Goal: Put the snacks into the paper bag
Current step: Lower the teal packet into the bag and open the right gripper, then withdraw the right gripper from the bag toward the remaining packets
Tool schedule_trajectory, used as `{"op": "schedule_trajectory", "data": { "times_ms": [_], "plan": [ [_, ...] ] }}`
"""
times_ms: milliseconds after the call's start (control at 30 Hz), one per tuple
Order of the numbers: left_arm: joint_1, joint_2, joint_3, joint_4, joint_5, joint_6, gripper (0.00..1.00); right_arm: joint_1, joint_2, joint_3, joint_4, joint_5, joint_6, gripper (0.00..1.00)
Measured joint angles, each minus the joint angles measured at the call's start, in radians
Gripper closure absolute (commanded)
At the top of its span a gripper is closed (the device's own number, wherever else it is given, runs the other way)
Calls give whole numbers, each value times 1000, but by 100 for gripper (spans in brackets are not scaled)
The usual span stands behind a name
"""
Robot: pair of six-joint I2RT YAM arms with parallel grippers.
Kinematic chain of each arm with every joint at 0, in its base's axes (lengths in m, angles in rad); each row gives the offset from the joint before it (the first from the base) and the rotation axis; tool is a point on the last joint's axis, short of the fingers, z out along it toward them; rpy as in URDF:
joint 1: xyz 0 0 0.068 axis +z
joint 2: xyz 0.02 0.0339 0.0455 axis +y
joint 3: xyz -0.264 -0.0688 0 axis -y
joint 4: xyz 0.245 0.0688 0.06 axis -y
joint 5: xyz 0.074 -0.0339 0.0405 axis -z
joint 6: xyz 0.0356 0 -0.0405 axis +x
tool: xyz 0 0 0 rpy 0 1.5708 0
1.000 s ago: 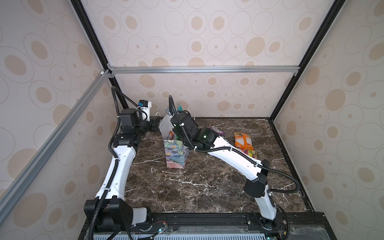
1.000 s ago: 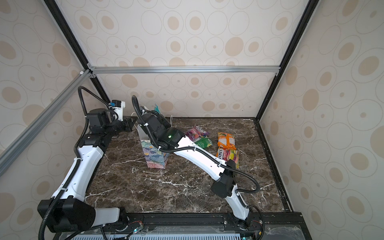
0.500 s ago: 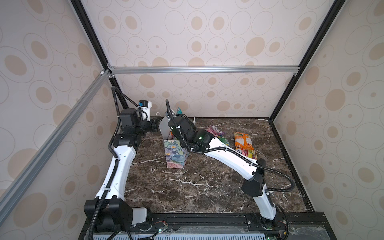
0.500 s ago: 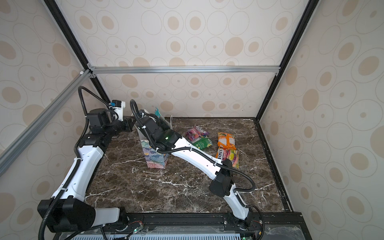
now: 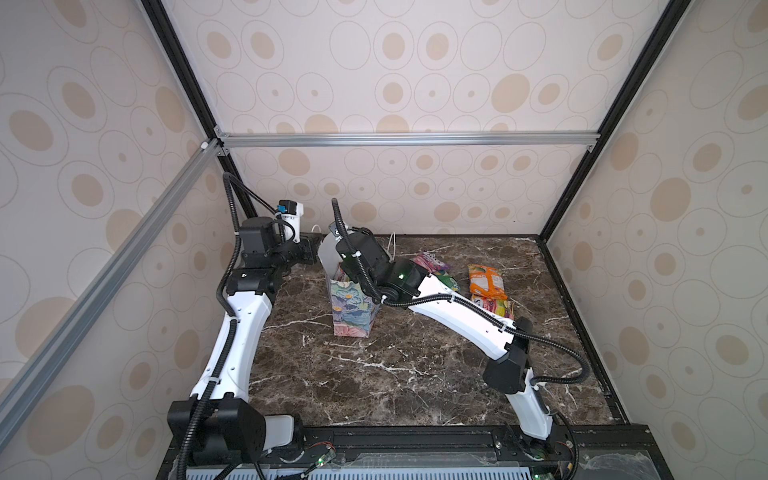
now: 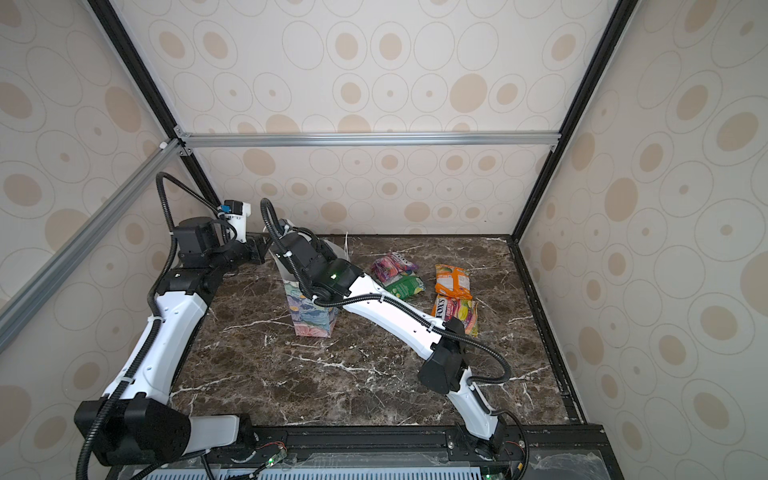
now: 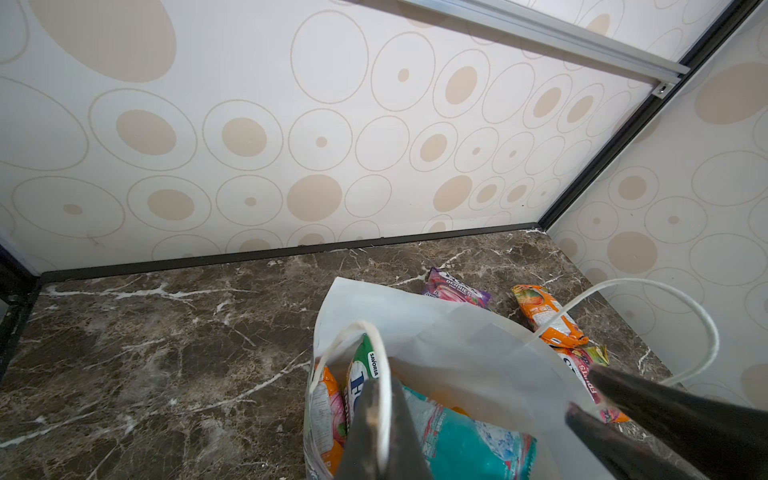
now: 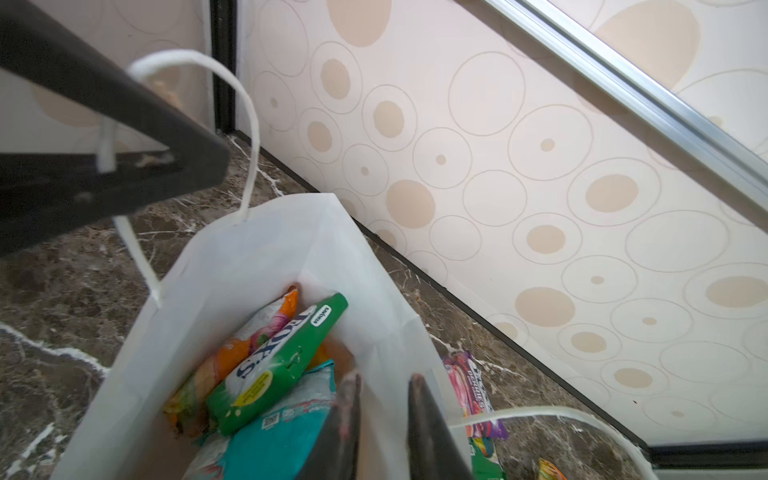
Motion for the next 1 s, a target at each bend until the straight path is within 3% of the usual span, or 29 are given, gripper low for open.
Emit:
{"op": "schedule_trajectory", "data": {
  "times_ms": [333, 800, 1000],
  "plan": [
    [0, 0, 0, -1, -5, 0, 100, 0, -21, 14, -46, -87, 42, 75],
    [0, 0, 0, -1, -10, 0, 100, -1, -30, 14, -68, -115, 56, 77],
    [0, -1, 0, -1, -10, 0, 99, -7, -165, -90, -100, -190, 97, 76]
  ]
}}
